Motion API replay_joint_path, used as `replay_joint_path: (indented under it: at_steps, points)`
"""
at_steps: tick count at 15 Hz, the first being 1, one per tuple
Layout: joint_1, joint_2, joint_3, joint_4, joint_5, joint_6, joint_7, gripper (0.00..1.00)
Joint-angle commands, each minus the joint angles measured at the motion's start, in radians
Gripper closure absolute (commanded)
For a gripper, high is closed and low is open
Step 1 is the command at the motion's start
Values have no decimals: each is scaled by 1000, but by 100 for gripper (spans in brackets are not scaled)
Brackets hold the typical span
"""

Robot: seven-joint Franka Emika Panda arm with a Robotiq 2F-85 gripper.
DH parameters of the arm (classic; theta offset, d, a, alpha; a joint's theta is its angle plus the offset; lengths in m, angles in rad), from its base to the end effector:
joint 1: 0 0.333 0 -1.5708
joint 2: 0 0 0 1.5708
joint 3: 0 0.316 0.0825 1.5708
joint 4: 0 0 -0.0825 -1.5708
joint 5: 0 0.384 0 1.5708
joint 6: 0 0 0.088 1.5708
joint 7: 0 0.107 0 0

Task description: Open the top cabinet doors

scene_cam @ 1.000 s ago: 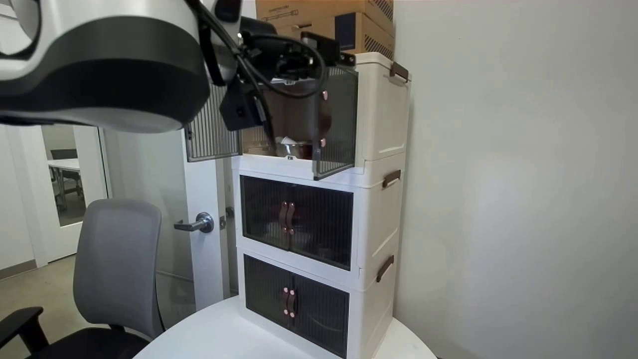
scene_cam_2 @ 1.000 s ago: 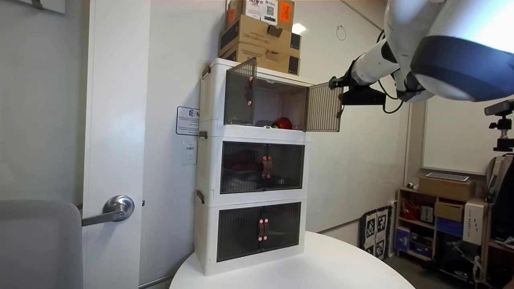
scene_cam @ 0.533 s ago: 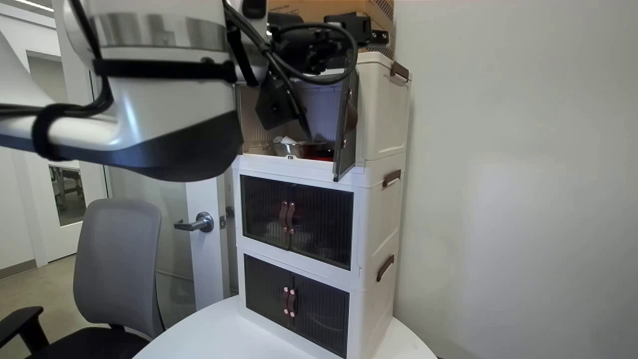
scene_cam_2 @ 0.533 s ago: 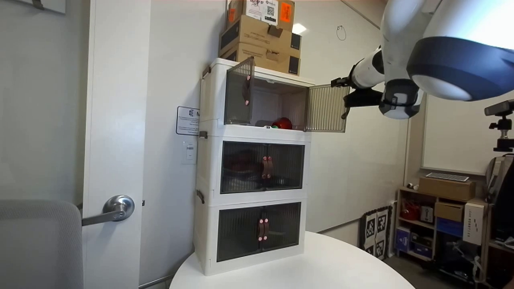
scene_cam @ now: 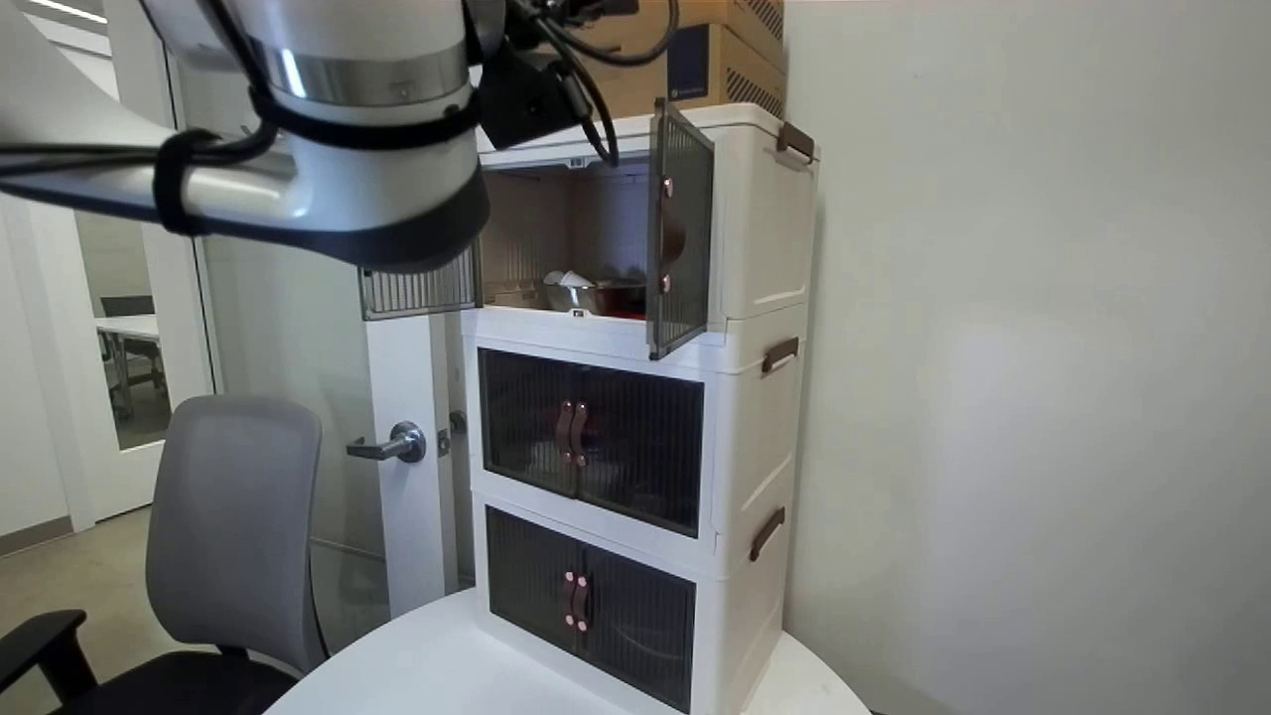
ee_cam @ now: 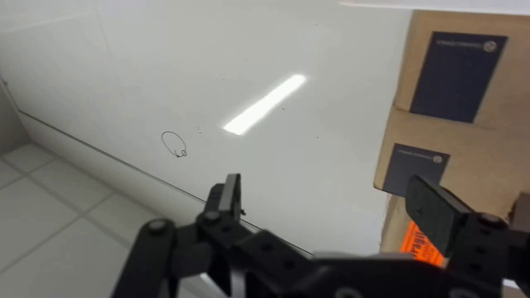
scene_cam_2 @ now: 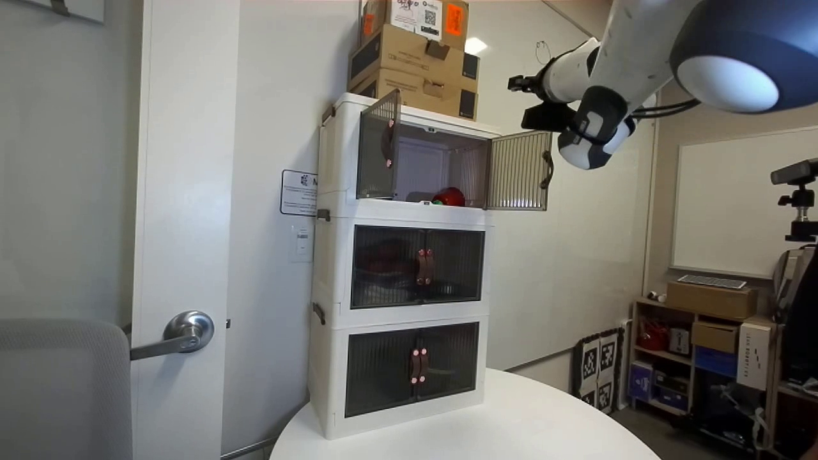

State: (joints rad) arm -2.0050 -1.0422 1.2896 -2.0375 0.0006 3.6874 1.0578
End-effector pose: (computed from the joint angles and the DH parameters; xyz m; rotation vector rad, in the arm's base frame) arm 0.5707 -0.0534 0.6257 1.6253 -0.4360 2.1734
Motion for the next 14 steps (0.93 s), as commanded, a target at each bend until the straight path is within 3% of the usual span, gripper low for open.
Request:
replay_joint_path:
  at_steps: [1, 2, 3, 9, 12, 14]
  points:
    - [38, 207, 47, 115, -142, -7, 25, 0]
    - [45, 236, 66, 132, -169, -14, 46, 0]
    - [73, 325, 142, 140, -89, -26, -95, 0]
    - [40, 557, 444, 118, -61, -1, -166, 0]
    - [-4, 688, 595, 85, -118, -4, -154, 0]
    - [-30, 753, 644, 65, -257, -15, -48, 0]
